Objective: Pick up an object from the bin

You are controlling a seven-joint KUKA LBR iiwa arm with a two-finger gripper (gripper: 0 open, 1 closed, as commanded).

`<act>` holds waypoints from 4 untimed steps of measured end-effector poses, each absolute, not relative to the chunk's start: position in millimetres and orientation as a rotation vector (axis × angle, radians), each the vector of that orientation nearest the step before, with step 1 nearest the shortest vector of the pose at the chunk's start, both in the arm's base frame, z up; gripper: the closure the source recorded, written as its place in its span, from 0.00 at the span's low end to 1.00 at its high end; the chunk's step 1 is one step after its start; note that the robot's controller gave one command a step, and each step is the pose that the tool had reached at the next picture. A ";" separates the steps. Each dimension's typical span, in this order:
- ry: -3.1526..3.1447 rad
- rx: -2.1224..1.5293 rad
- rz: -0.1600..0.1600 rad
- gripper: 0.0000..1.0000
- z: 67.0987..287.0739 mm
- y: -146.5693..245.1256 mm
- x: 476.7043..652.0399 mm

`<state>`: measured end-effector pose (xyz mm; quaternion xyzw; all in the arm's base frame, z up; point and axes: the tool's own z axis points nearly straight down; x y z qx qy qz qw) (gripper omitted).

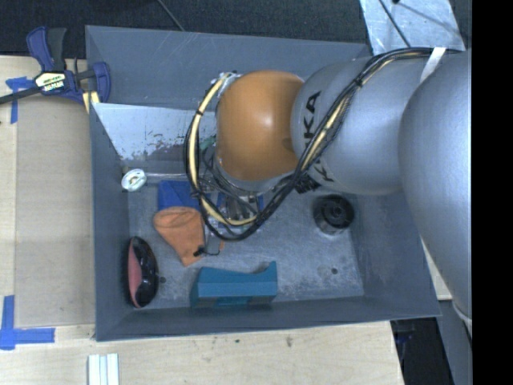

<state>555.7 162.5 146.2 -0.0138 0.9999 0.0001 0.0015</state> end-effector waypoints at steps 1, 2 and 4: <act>3.133 -0.200 0.001 0.00 131.2 166.8 572.2; 3.117 -0.351 0.000 0.00 98.9 178.9 582.2; 3.074 -0.596 0.003 1.00 76.1 179.9 586.6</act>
Offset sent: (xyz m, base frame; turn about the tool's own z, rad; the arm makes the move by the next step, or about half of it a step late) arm 0.0268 0.0220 -0.0584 -0.2118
